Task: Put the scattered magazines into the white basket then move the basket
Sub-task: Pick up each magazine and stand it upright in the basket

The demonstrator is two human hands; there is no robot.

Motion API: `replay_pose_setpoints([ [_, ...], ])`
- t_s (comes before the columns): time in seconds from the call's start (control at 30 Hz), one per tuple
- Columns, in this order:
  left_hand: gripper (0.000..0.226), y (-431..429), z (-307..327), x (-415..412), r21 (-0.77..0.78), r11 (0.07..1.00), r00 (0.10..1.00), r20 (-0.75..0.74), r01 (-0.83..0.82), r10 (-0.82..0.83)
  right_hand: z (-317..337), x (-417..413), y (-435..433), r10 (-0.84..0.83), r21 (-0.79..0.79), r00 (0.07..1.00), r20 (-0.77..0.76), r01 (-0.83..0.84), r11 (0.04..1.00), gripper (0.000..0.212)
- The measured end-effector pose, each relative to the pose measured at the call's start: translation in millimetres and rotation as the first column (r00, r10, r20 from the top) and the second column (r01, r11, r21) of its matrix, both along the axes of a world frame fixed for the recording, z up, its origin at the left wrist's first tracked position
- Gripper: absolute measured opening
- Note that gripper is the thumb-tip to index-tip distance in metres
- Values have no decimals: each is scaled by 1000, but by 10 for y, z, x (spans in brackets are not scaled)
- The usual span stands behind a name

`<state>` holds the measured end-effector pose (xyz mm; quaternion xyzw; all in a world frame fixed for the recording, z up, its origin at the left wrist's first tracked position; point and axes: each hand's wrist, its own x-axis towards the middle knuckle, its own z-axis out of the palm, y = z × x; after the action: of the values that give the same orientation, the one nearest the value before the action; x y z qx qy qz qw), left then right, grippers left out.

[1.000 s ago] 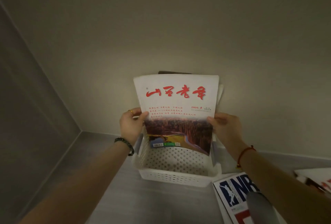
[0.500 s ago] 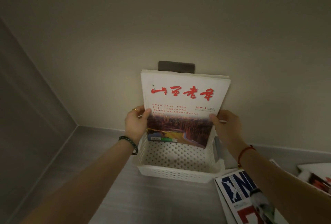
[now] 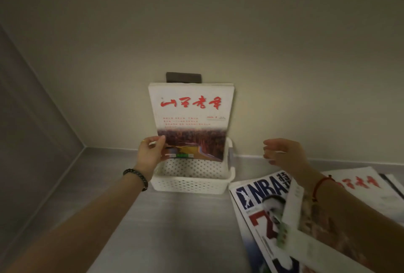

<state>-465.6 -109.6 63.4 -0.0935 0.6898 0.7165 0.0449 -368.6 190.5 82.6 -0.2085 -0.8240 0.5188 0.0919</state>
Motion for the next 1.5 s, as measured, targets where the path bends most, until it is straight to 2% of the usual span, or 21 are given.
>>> replay_pose_setpoints([
  [0.07,13,167,27,215,13,998,998,15,65,-65,29,299,222,-15,41,999,53,13,999,29],
  [0.17,14,508,69,565,41,986,985,58,163,-165,31,742,527,-47,11,995,85,46,999,31],
  [0.33,16,1175,-41,1173,-28,934,924,164,355,-346,-108,1388,922,-1,270,964,265,-73,960,29],
  [0.47,18,1642,-265,1577,-42,875,856,237,482,-459,-348,1789,1152,38,172,959,279,-89,981,34],
  [0.53,18,1833,-376,1727,-72,865,846,262,496,-464,-495,1939,1249,81,187,938,336,-150,971,42],
  [0.67,27,2088,-635,1937,-249,828,861,236,502,-451,-739,2176,1295,145,186,906,397,-234,954,65],
  [0.77,18,2170,-771,2070,-321,807,866,245,496,-435,-893,2308,1271,233,126,867,441,-317,940,79],
  [0.87,16,2215,-858,2145,-366,796,874,265,482,-407,-1006,2375,1241,254,295,803,538,-463,836,94],
  [0.93,13,2238,-872,2178,-411,754,857,304,513,-417,-1053,2412,1225,250,317,781,572,-492,811,103],
  [1.0,13,2267,-865,2202,-400,738,834,352,544,-424,-1072,2446,1234,273,302,763,587,-519,800,108],
  [1.07,14,2311,-821,2243,-305,767,805,407,565,-431,-1069,2466,1251,282,311,740,611,-552,773,109],
  [1.13,12,2350,-706,2272,-177,815,785,441,552,-436,-1064,2470,1242,278,340,742,610,-561,755,104],
  [1.2,18,2377,-538,2265,-80,825,760,447,559,-472,-1061,2469,1205,281,384,759,588,-567,729,93],
  [1.3,28,2426,-264,2199,10,814,744,400,581,-535,-970,2446,1137,265,539,786,559,-587,604,69],
  [1.33,28,2444,-168,2166,42,823,752,381,567,-538,-900,2418,1126,255,581,821,510,-548,601,61],
  [1.4,23,2454,26,2083,155,835,760,354,527,-545,-680,2311,1123,232,590,899,372,-422,689,32],
  [1.43,29,2438,109,2036,215,838,765,342,502,-545,-533,2241,1143,209,566,928,309,-355,744,15],
  [1.5,49,2380,191,1930,241,854,791,323,462,-519,-246,2089,1213,174,472,967,187,-244,847,6],
])
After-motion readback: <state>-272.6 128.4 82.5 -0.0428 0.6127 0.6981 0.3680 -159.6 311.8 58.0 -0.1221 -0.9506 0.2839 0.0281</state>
